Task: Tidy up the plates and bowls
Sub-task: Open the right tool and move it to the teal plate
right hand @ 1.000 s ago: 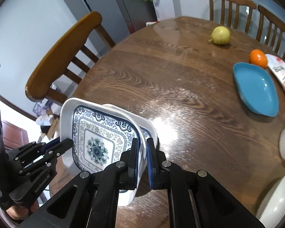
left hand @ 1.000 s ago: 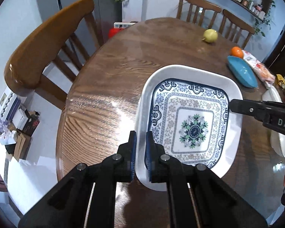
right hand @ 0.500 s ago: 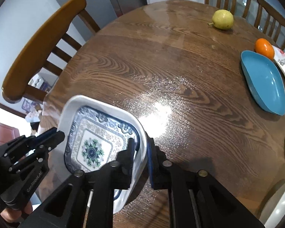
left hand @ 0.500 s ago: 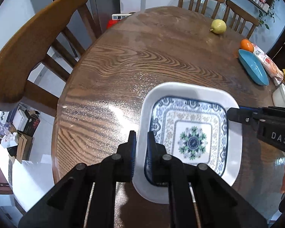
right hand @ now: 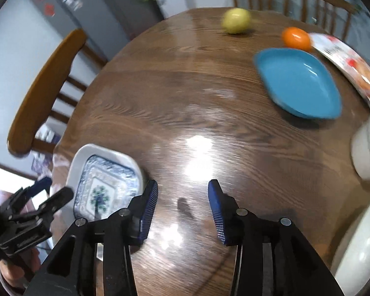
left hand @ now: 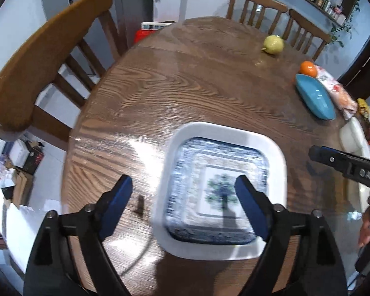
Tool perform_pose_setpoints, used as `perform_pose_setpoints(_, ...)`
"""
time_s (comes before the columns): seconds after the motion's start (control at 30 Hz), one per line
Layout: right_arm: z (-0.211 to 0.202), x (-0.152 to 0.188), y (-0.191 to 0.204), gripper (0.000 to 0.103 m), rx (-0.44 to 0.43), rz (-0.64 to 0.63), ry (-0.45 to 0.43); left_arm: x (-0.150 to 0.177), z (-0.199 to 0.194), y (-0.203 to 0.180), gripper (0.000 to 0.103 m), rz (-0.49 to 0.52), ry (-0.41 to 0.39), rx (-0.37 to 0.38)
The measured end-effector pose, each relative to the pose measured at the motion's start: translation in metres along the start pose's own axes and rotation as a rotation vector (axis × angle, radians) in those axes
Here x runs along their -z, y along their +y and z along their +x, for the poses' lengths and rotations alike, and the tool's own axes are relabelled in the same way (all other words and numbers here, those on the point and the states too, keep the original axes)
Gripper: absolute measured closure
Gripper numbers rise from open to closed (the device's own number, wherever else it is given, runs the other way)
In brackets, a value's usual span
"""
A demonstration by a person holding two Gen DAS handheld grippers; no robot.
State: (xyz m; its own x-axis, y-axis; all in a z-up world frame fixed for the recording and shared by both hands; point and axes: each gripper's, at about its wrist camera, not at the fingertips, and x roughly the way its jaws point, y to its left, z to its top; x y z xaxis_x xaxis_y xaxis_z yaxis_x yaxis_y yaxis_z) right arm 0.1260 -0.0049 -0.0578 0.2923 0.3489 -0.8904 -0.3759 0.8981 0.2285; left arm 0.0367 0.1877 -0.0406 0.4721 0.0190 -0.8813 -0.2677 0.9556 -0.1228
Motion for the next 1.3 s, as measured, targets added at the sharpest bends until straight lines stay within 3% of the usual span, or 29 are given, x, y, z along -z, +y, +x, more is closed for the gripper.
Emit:
perform_pose_setpoints(0.13, -0.017, 0.003, -0.044, 0.06, 0.005, 0.126, -0.04, 0.004, -0.005, -0.026, 0.002, 0.01, -0.01, 0.052)
perform_pose_setpoints(0.3, -0.045, 0.006, -0.093, 0.06, 0.087, 0.236, -0.149, 0.006, -0.004, -0.065, 0.001, 0.089, 0.008, 0.107)
perform_pose_setpoints(0.43, -0.048, -0.006, -0.093, 0.06, 0.123, 0.143, -0.183, -0.001, 0.001, -0.088, 0.001, 0.105, 0.013, 0.12)
perform_pose_setpoints(0.57, -0.031, -0.036, -0.067, 0.06, 0.216, -0.058, -0.21, -0.01, -0.002, -0.091, 0.001, 0.082, -0.008, 0.131)
perform_pose_setpoints(0.83, 0.03, -0.079, -0.055, 0.06, 0.314, -0.207, -0.11, -0.016, 0.0, -0.083, 0.001, 0.046, -0.006, 0.097)
perform_pose_setpoints(0.87, 0.038, -0.081, -0.053, 0.063, 0.314, -0.23, -0.086, -0.016, 0.001, -0.08, 0.001, 0.04, -0.006, 0.097)
perform_pose_setpoints(0.97, 0.048, -0.08, -0.051, 0.091, 0.349, -0.269, -0.044, -0.016, 0.004, -0.076, 0.001, 0.023, 0.001, 0.091)
perform_pose_setpoints(1.1, 0.034, -0.072, -0.051, 0.097, 0.3, -0.247, -0.038, -0.014, 0.007, -0.078, 0.001, 0.027, 0.005, 0.094)
perform_pose_setpoints(1.3, -0.013, -0.014, -0.04, 0.097, 0.09, -0.225, -0.02, -0.009, 0.009, -0.089, 0.001, 0.071, 0.015, 0.115)
